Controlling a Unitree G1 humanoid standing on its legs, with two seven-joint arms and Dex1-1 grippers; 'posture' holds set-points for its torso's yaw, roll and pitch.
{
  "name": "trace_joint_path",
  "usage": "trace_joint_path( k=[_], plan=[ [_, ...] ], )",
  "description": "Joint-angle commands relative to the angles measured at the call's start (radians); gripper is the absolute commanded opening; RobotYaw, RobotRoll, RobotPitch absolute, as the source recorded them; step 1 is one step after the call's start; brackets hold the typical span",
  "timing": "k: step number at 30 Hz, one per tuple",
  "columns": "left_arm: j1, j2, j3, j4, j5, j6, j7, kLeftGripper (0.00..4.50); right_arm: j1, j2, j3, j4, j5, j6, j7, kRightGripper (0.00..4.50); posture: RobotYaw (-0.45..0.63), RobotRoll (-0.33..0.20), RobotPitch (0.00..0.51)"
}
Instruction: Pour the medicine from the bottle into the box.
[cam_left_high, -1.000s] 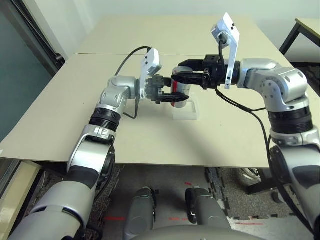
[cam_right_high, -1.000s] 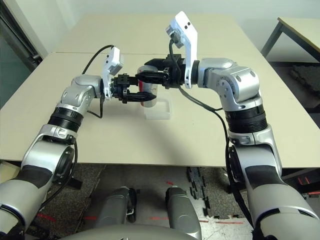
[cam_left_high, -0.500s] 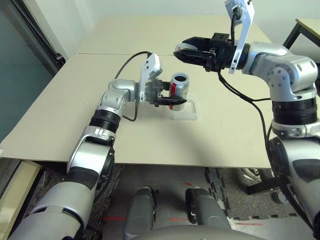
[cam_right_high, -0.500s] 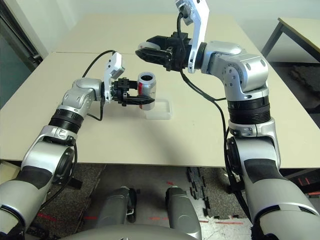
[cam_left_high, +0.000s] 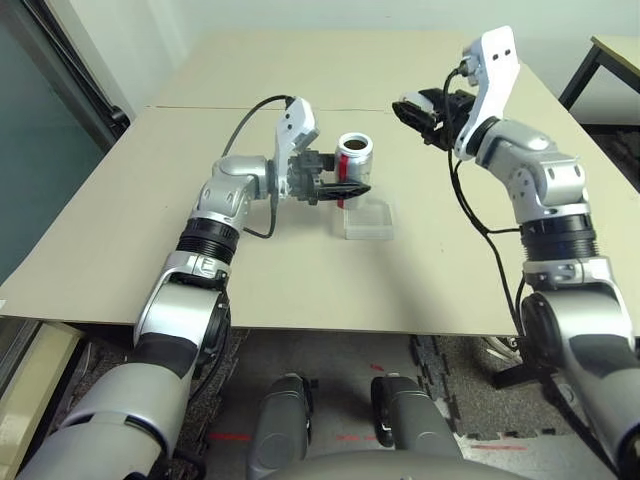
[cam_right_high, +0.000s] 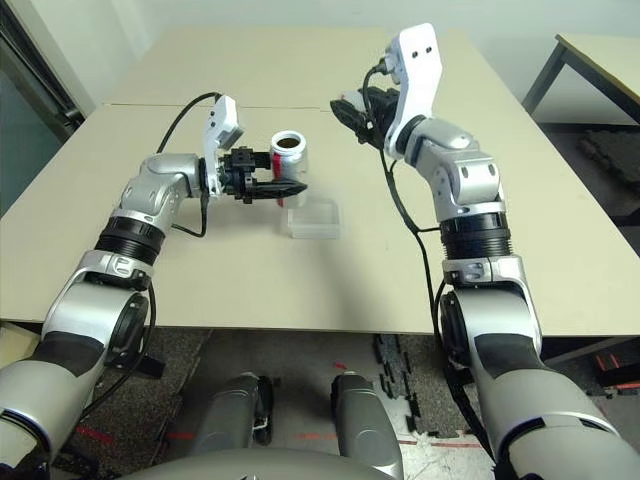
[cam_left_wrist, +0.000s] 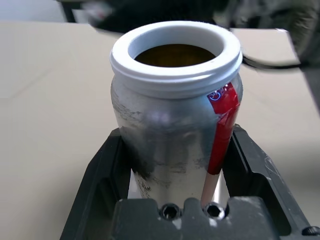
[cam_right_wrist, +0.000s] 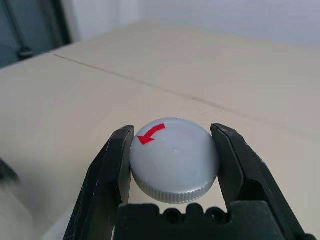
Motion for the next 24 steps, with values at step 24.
trace_joint_path(
  k=[24],
  plan=[
    [-0.069, 0.054, 0.2, 0.418, 0.065, -0.329, 0.587, 2.81, 0.074, 0.025, -0.088, 0.426, -0.079, -0.357, -0.111, 2.59, 0.04, 0.0, 0.079]
  ],
)
